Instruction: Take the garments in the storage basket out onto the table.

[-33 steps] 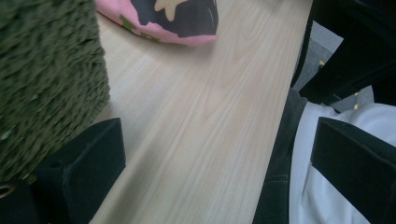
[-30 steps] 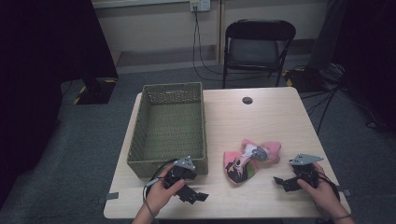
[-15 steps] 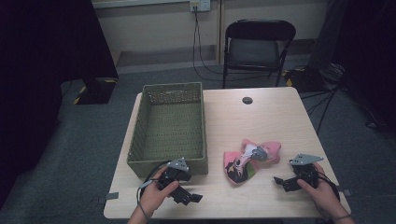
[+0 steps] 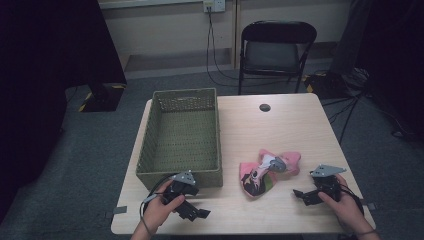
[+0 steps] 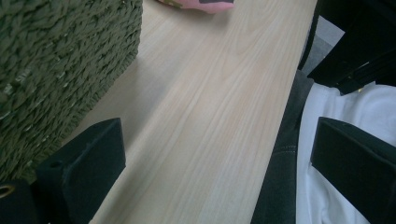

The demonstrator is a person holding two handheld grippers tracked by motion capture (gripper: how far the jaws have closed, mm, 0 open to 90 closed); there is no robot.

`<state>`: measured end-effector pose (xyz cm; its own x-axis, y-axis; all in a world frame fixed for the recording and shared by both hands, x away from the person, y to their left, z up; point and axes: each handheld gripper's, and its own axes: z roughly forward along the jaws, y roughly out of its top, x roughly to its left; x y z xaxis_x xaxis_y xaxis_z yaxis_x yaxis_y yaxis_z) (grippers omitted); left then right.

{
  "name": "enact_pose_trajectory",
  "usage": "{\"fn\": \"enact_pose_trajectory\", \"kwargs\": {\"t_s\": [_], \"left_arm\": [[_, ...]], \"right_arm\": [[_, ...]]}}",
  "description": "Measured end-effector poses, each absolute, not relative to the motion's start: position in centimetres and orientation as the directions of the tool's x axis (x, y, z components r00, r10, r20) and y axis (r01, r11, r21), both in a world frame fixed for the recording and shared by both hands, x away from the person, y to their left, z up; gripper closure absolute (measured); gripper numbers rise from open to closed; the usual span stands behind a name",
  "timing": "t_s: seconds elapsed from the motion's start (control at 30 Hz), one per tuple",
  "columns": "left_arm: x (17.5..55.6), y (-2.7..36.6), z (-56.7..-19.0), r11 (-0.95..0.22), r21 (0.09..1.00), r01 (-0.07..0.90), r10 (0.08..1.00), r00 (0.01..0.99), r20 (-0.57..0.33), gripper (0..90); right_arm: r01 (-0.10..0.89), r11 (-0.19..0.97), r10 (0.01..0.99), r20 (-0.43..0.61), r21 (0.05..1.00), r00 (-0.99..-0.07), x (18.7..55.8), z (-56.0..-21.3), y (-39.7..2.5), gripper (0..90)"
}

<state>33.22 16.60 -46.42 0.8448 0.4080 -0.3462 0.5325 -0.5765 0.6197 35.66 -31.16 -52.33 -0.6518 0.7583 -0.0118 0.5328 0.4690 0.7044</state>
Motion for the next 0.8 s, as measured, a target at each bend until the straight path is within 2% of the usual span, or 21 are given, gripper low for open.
{"fn": "enact_pose_trajectory", "kwargs": {"t_s": [0.8], "left_arm": [[33.7, 19.4, -47.0, -0.561, 0.599, 0.571, 0.443, 0.819, -0.366, 2.7]], "right_arm": [[0.533, 0.469, 0.758, -0.012, 0.704, -0.652, 35.7, -52.3, -31.2, 0.0]]}}
